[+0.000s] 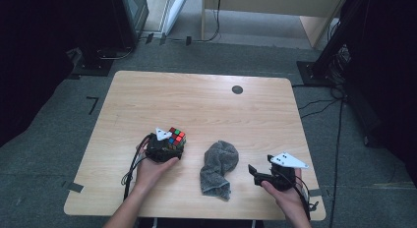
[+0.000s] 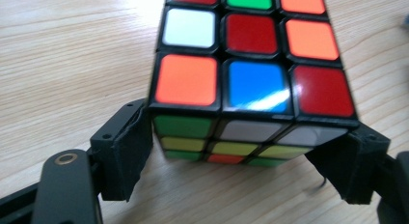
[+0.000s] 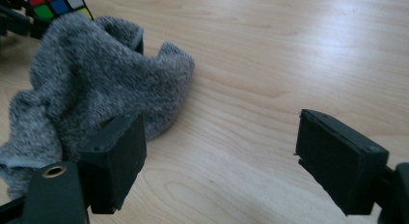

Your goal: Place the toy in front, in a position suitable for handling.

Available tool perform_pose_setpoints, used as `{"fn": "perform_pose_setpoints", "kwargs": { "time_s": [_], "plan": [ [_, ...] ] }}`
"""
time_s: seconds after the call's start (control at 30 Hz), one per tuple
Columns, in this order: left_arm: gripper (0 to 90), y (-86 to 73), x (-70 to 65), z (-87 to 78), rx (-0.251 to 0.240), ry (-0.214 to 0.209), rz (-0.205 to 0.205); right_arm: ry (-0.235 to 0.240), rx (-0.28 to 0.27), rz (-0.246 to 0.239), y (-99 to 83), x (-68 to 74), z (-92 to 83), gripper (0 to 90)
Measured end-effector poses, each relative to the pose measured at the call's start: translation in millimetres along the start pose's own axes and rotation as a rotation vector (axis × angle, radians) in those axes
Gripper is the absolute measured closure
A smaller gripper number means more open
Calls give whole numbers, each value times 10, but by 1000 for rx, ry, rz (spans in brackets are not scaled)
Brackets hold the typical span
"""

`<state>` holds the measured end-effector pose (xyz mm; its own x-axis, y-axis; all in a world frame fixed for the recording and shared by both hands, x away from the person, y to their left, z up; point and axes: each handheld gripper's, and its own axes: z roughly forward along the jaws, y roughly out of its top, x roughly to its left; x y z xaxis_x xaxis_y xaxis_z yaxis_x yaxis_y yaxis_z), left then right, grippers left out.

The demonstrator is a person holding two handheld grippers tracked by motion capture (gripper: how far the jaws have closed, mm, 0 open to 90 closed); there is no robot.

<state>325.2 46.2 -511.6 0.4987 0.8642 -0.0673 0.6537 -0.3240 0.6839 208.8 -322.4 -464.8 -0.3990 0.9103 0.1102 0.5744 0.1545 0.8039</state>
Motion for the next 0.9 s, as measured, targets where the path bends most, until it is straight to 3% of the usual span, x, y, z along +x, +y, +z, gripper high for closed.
{"fn": "perform_pose_setpoints", "kwargs": {
  "time_s": [0.13,0.17,0.27,0.43,0.57,0.67,0.8,0.9],
  "plan": [
    [267,29,-18,26,3,41,9,23,-19,-14,99,98,-1,183],
    [313,29,-12,28,-3,50,10,24,-22,-26,131,139,8,183],
    [338,23,-13,28,-10,58,25,35,-33,-66,246,291,52,181],
    [342,-7,6,-29,-3,23,7,104,-42,-111,429,575,159,166],
    [342,-27,40,-173,-3,17,-12,165,7,-137,493,743,259,148],
    [342,-59,26,-317,-32,-2,-25,164,29,-140,466,819,344,142],
    [342,-143,-67,-434,-58,-12,16,166,69,-144,325,906,545,137],
    [342,-212,-92,-448,-73,-55,25,92,74,-184,189,966,659,148]
  ]
}}
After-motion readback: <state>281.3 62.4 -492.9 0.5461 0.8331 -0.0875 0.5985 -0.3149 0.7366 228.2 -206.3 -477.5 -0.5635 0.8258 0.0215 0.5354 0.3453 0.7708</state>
